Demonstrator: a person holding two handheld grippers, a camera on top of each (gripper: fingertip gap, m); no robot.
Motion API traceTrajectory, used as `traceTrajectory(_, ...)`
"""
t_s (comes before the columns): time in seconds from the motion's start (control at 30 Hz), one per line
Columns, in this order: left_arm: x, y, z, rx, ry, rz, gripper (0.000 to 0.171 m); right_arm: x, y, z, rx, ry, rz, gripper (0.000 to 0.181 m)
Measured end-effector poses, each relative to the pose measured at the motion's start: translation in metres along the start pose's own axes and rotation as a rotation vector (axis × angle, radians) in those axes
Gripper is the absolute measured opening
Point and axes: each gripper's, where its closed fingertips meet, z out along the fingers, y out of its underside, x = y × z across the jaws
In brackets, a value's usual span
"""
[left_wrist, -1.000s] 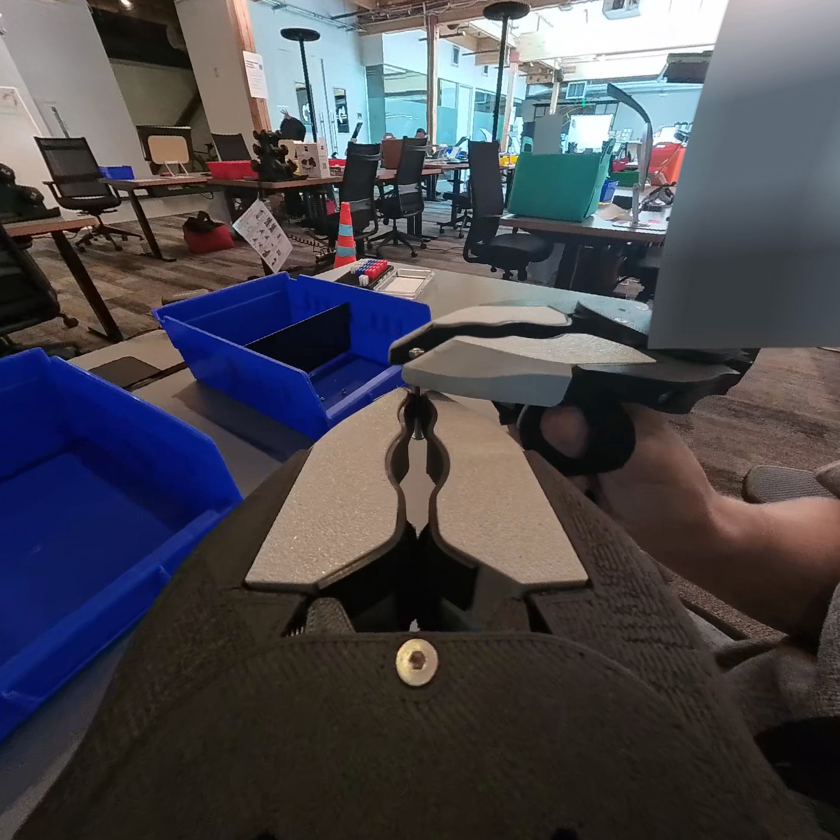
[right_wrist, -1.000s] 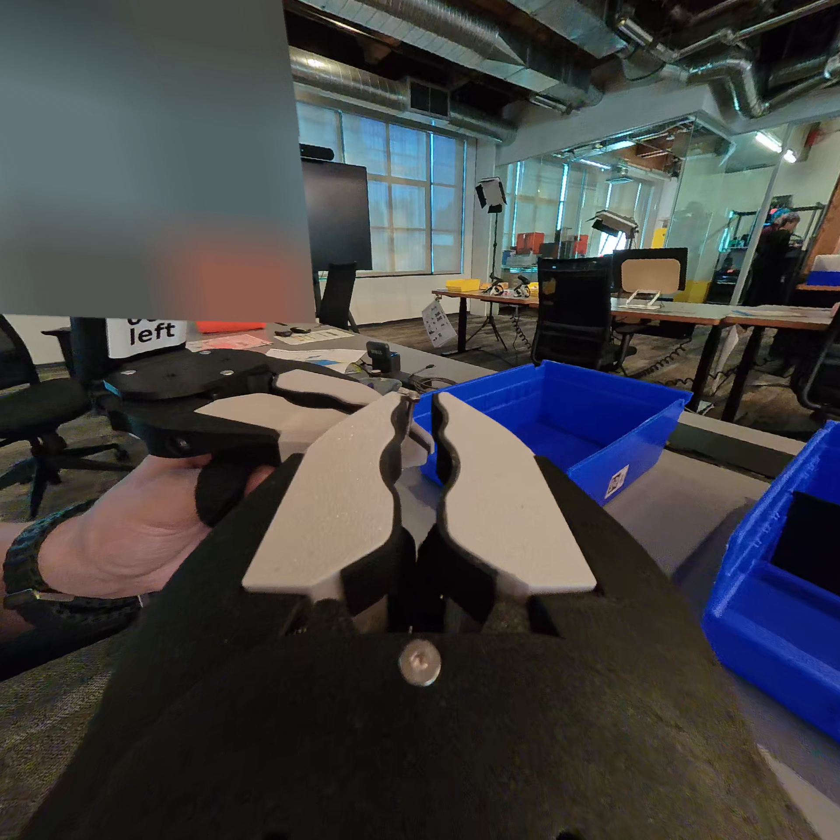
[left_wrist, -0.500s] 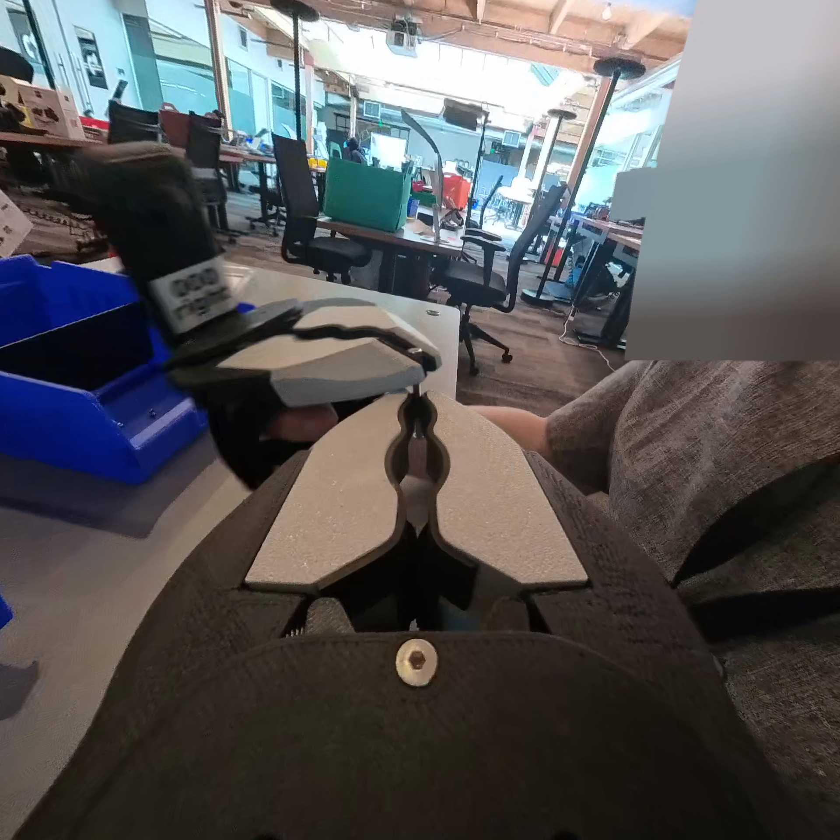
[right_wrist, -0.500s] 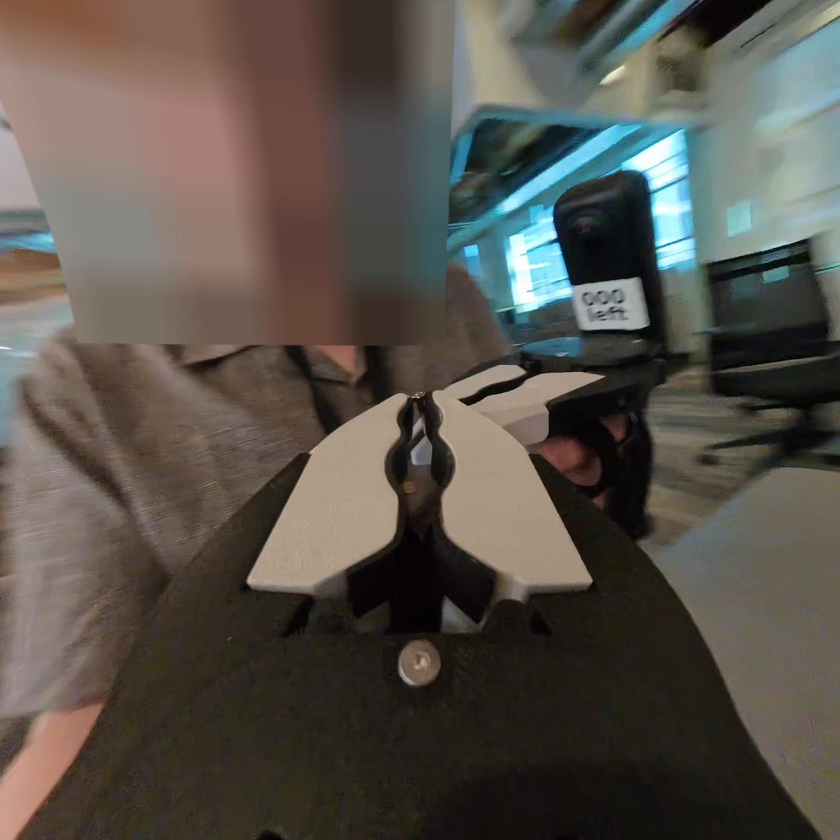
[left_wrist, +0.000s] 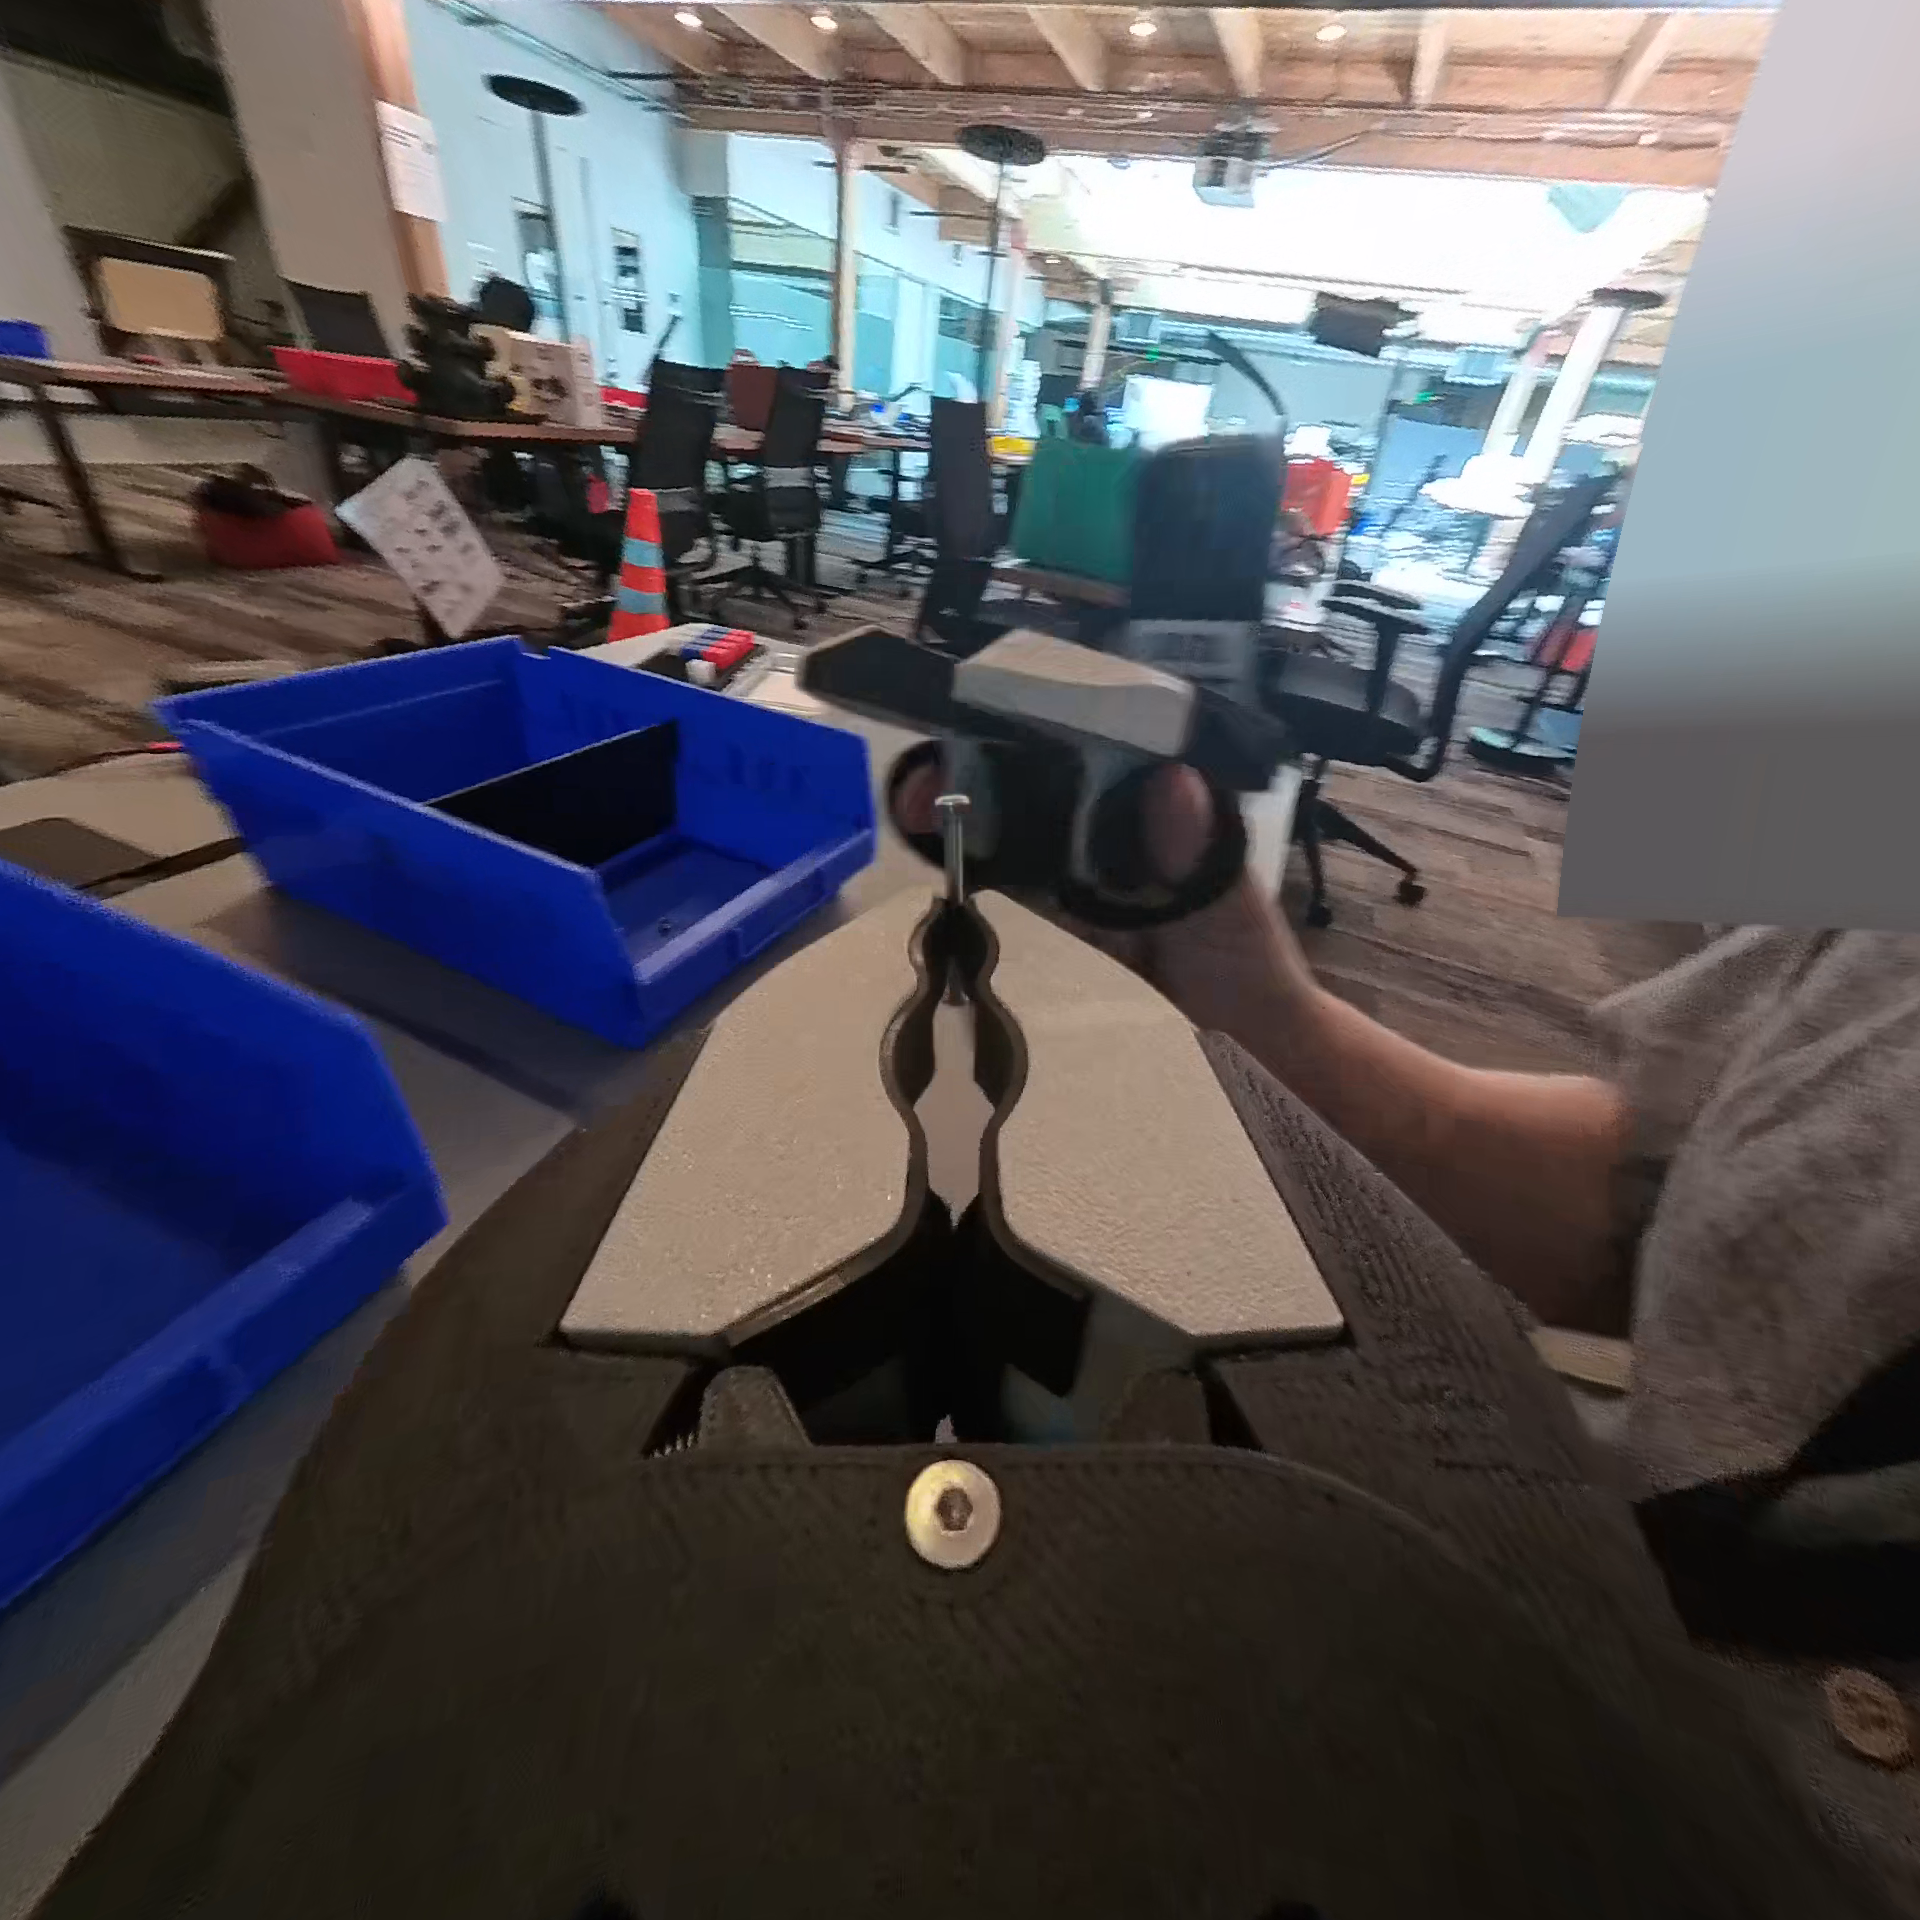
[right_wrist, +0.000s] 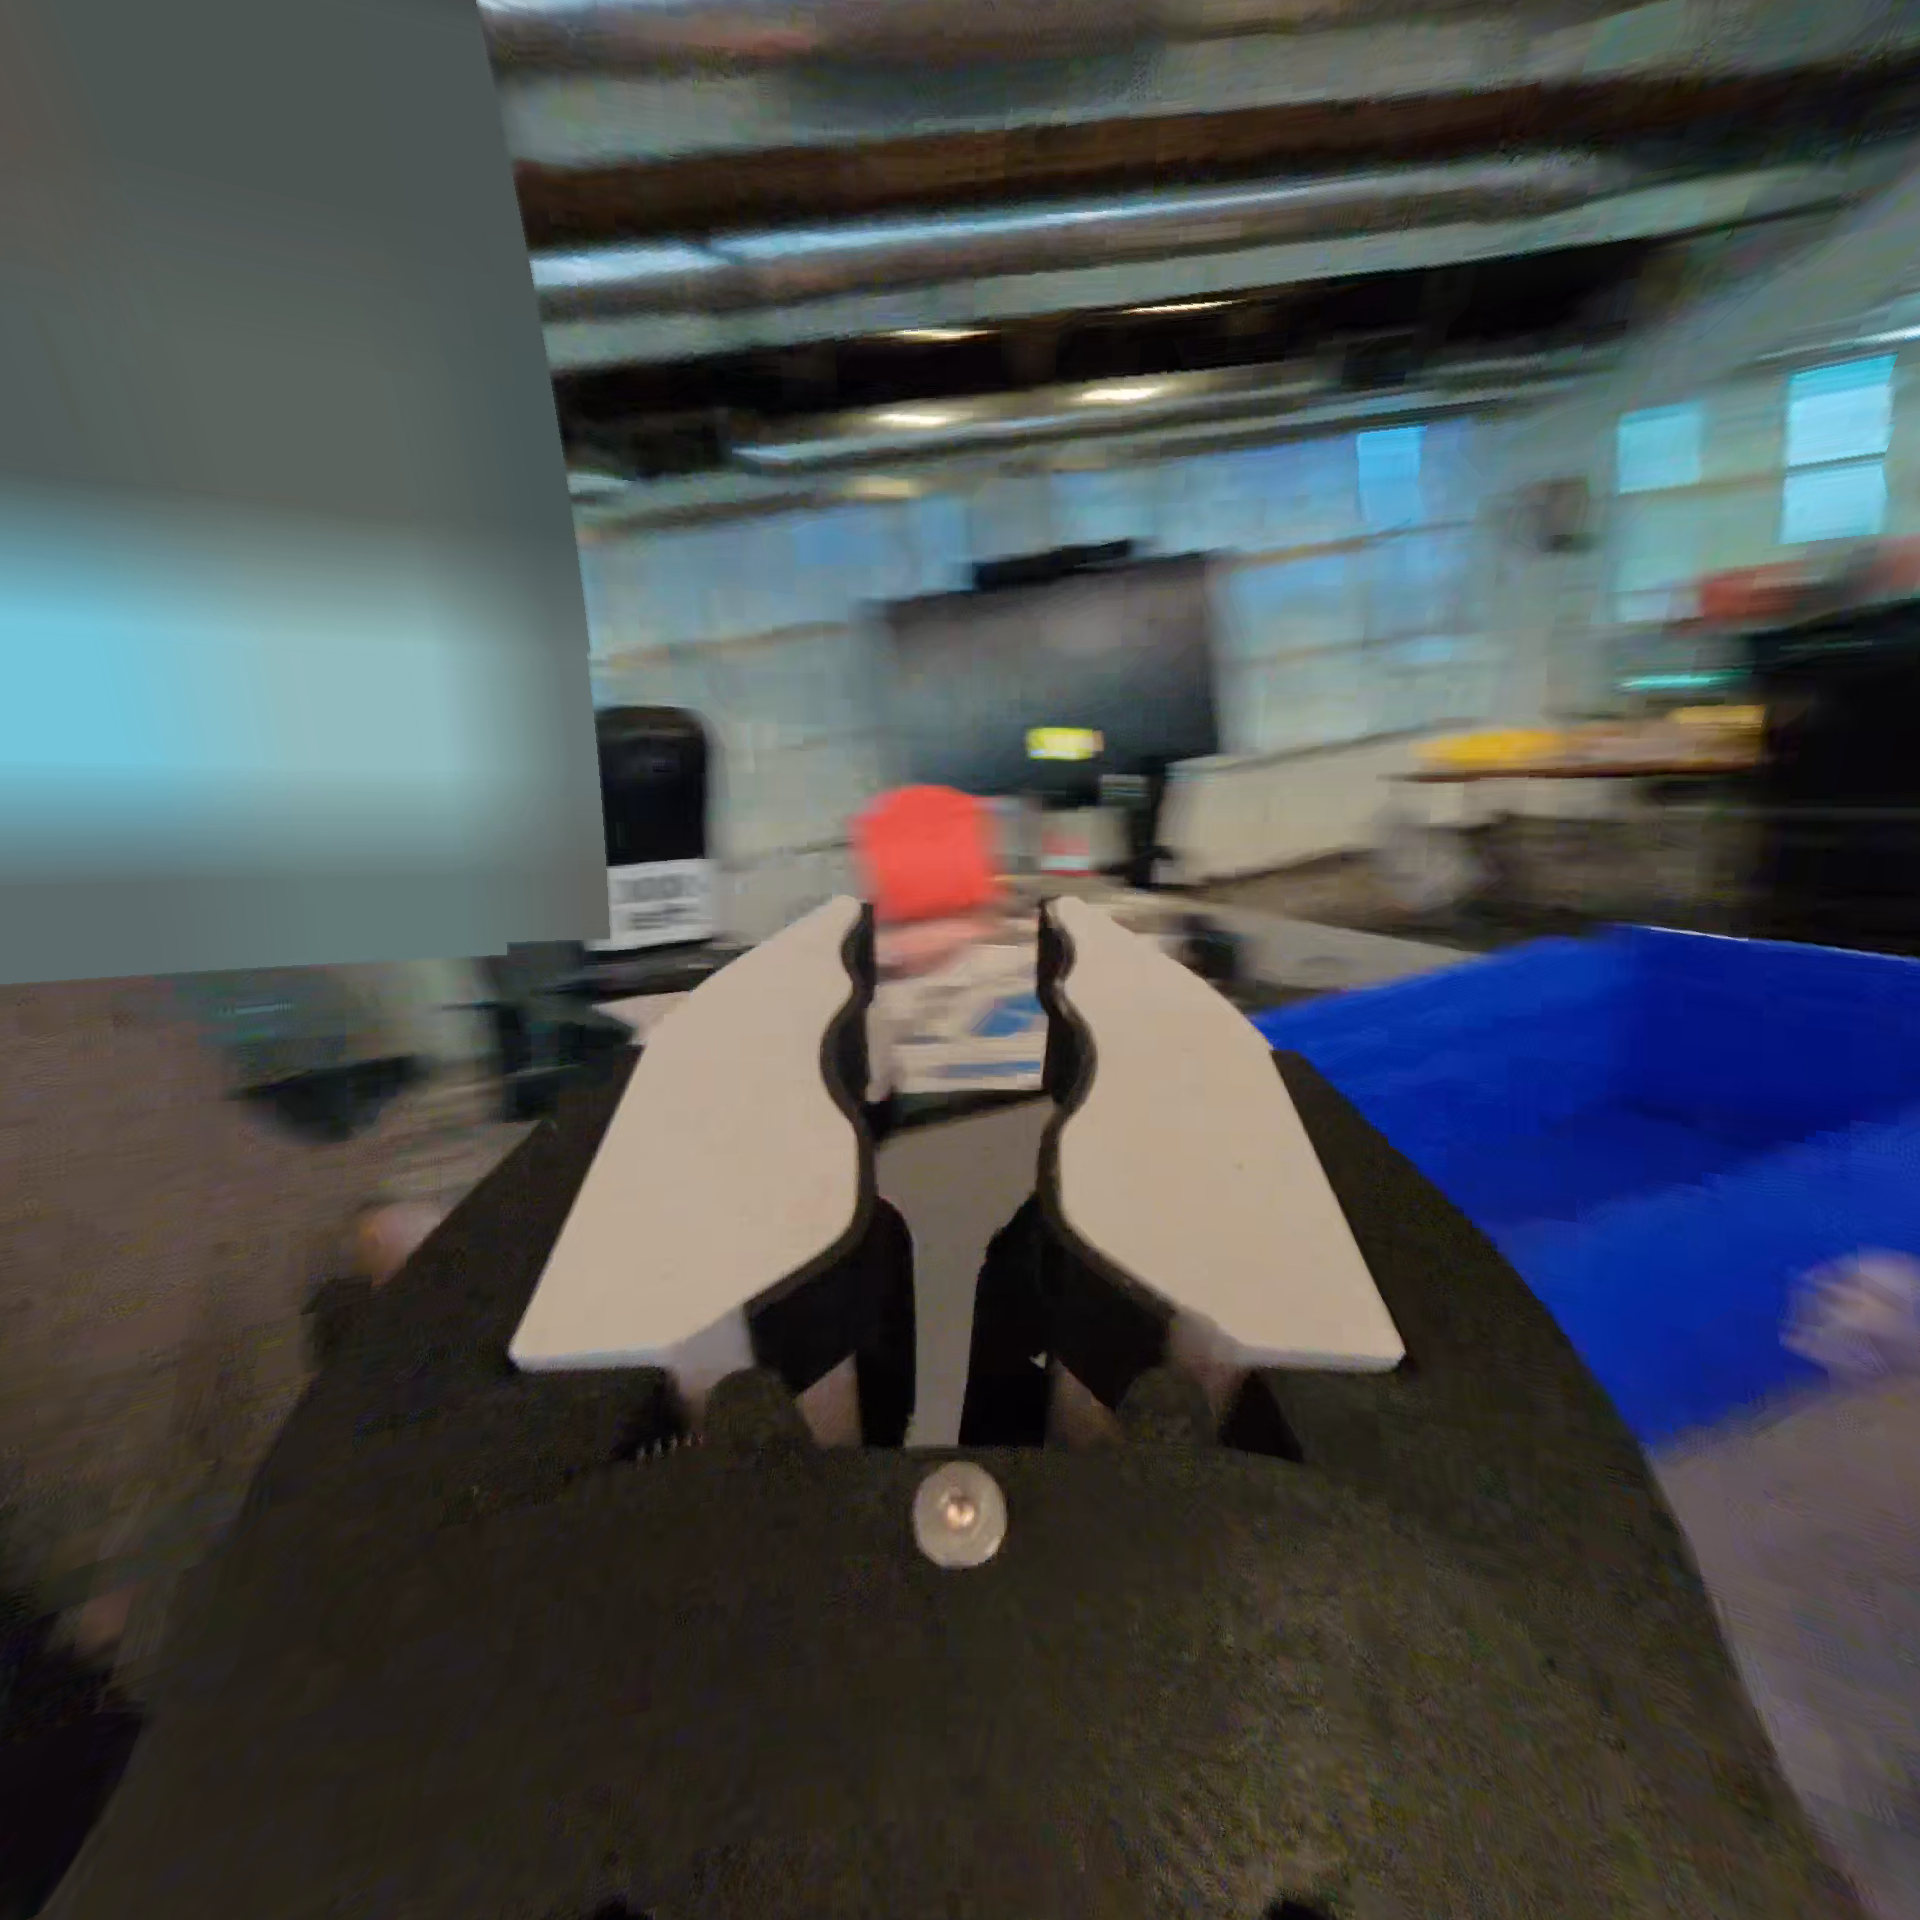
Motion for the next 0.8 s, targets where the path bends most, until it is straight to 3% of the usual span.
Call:
traceTrajectory(0.03,-0.005,0.0,-0.001,-0.001,-0.04,0.015,0.002,0.001,0.0,-0.002,0.006,0.118,-0.069,0.035)
traceTrajectory(0.1,-0.011,-0.001,-0.003,-0.001,-0.106,0.041,0.002,0.003,0.004,-0.005,-0.028,0.314,-0.188,0.024)
traceTrajectory(0.23,-0.018,0.0,-0.004,-0.011,-0.198,0.085,0.002,-0.01,0.01,0.0,-0.068,0.414,-0.301,0.021)
traceTrajectory(0.43,-0.015,0.003,-0.003,-0.016,-0.221,0.112,0.002,-0.011,0.024,0.012,-0.123,0.405,-0.282,0.019)
traceTrajectory(0.67,-0.016,0.005,-0.002,-0.023,-0.201,0.111,0.002,-0.012,0.032,0.018,-0.123,0.351,-0.243,0.005)
traceTrajectory(0.73,-0.011,0.003,-0.002,-0.008,-0.157,0.104,0.002,-0.015,0.03,0.017,-0.114,0.293,-0.242,0.004)
traceTrajectory(0.8,-0.002,-0.002,-0.002,0.019,-0.065,0.069,0.002,-0.023,0.024,0.016,-0.081,0.145,-0.197,0.004)
